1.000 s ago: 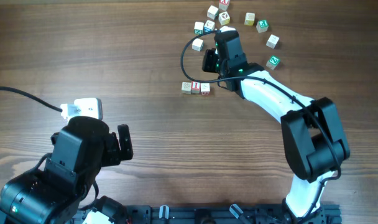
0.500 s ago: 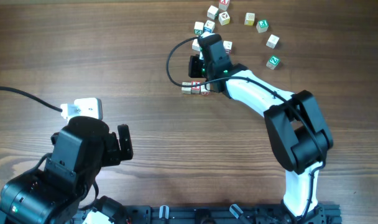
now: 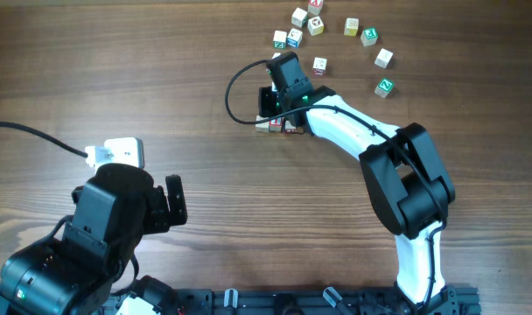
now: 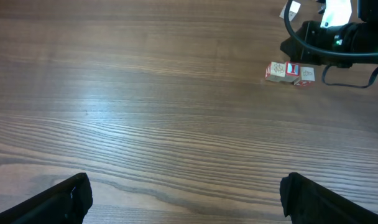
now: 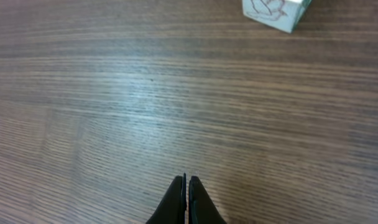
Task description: Form a horizontal line
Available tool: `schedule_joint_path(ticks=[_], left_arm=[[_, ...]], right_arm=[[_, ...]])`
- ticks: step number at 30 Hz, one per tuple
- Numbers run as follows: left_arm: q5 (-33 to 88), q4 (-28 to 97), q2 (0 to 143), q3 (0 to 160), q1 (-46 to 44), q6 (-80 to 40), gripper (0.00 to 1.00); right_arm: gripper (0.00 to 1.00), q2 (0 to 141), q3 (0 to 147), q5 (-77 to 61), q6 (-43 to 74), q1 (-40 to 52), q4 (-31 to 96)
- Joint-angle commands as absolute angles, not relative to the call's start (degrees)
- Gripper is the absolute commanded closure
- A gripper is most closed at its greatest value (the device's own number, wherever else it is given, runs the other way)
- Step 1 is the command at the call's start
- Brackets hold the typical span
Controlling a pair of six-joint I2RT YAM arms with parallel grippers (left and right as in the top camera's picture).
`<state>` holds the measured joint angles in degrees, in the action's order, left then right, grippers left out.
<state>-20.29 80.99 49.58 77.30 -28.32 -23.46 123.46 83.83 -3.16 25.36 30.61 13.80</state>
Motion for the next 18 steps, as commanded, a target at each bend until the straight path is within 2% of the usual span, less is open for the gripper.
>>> schedule_joint_path(ticks=[1, 18], left_arm=[[-20.9, 80.9, 49.5, 77.3, -28.1, -24.4, 0.0], [-20.9, 80.9, 49.5, 77.3, -28.1, -24.4, 0.0]], right_arm=[[0.95, 124.7, 85.2, -2.4, 24.4, 30.6, 14.4], [0.95, 124.6, 85.2, -2.5, 24.4, 30.6, 17.5]])
